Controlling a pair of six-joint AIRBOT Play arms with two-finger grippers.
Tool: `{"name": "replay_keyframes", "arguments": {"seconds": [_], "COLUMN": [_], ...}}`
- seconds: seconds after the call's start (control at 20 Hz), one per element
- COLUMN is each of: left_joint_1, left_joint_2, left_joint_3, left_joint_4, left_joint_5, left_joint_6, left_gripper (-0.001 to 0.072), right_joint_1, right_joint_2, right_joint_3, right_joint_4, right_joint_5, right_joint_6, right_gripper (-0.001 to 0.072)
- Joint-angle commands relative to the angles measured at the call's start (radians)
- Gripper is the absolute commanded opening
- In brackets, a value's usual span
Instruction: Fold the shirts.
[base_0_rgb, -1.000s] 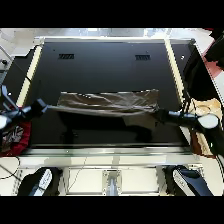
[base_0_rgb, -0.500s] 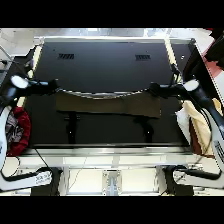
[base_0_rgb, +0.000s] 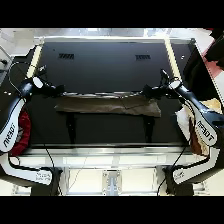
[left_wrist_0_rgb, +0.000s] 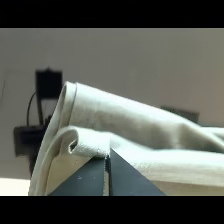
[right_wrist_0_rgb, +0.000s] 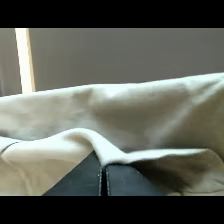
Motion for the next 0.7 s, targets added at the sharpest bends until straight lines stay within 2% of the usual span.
{"name": "replay_keyframes", "arguments": {"seconds": [0.0, 0.1, 0.15, 0.2, 0.25, 0.3, 0.35, 0.5, 0.65], "left_joint_1": [-0.014, -0.021, -0.021, -0.019, -0.014, -0.008, 0.000, 0.020, 0.013], "left_joint_2": [-0.033, -0.035, -0.032, -0.027, -0.016, 0.003, 0.033, 0.166, 0.323], "left_joint_3": [0.002, 0.002, 0.003, 0.003, 0.003, 0.003, 0.003, 0.003, 0.003], "left_joint_4": [0.020, 0.019, 0.020, 0.020, 0.019, 0.020, 0.019, 0.013, -0.045], "left_joint_5": [-0.073, -0.124, -0.144, -0.160, -0.170, -0.172, -0.166, -0.084, 0.150], "left_joint_6": [-0.005, -0.006, -0.006, -0.006, -0.006, -0.006, -0.006, -0.006, -0.005], "left_gripper": [0.0006, 0.0009, 0.0043, 0.0137, 0.0357, 0.0506, 0.0510, 0.0511, 0.0510], "right_joint_1": [0.001, 0.001, 0.001, -0.004, -0.011, -0.019, -0.032, -0.093, -0.185], "right_joint_2": [-0.025, -0.021, -0.015, -0.007, 0.004, 0.021, 0.047, 0.189, 0.364], "right_joint_3": [0.003, 0.004, 0.009, 0.027, 0.054, 0.089, 0.125, 0.220, 0.238], "right_joint_4": [-0.032, -0.026, -0.023, -0.026, -0.028, -0.031, -0.042, -0.114, -0.235], "right_joint_5": [-0.005, 0.002, 0.021, 0.065, 0.126, 0.208, 0.279, 0.447, 0.457], "right_joint_6": [0.001, 0.001, 0.001, 0.001, 0.001, 0.000, 0.000, -0.007, -0.010], "right_gripper": [0.0012, 0.0015, 0.0018, 0.0047, 0.0138, 0.0314, 0.0394, 0.0394, 0.0397]}}
